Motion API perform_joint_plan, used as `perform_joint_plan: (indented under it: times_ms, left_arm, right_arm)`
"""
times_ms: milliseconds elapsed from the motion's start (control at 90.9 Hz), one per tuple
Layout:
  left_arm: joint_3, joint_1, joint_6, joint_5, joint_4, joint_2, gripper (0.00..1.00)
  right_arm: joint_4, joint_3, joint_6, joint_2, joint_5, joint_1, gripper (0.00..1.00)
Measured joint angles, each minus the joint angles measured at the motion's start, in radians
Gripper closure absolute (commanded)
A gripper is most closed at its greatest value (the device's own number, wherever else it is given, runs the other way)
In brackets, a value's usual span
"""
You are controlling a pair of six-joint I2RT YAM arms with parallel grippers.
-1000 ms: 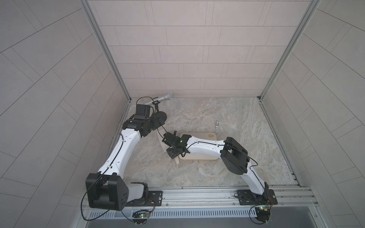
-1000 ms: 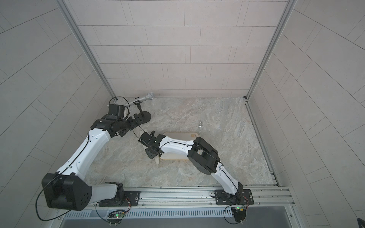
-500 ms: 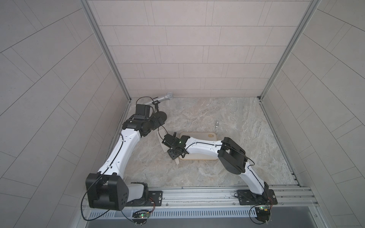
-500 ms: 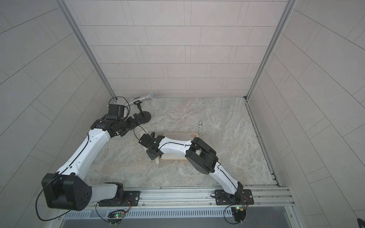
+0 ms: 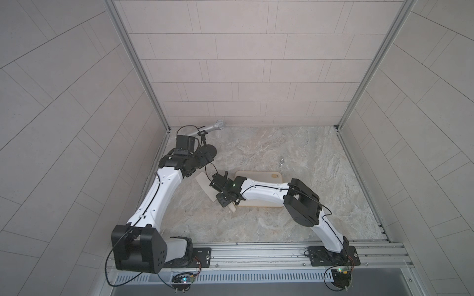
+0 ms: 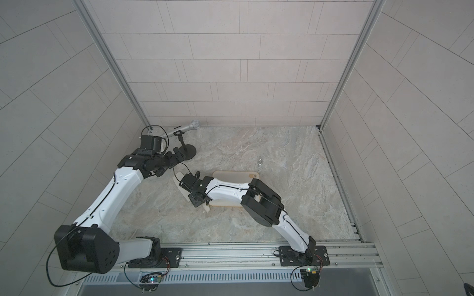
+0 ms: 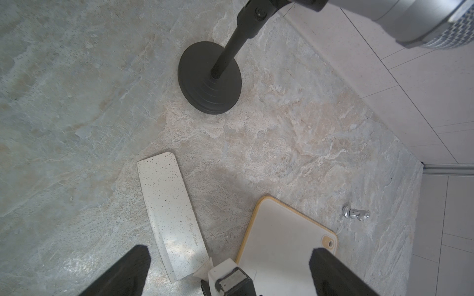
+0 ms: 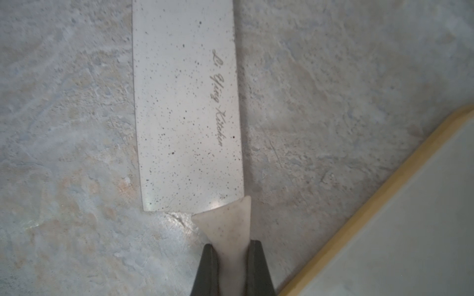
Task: Align the knife with the edge of the cutting board
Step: Adjust the knife at the center of the board.
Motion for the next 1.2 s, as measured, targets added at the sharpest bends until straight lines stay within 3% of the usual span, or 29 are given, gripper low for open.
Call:
perform_joint_plan:
  times_ms: [803,958,1200]
  left_arm:
    - [0.0,0.001,0.0,0.0,-0.001,0.0,0.0]
    - [0.0,0.001,0.001,0.0,-0.001,0.002,0.0]
    - [0.0,0.0,0.001,-0.004,-0.002,0.004,0.0]
  right_arm:
    - [0.106,-0.226,0.091,-0.135,-0.07,0.056,1.0]
    - [0.129,-0.247,0.111,-0.142,-0.084,0.058,0.68]
    - [0.121,-0.258,0.117,-0.149,-0.105,0.059,0.52]
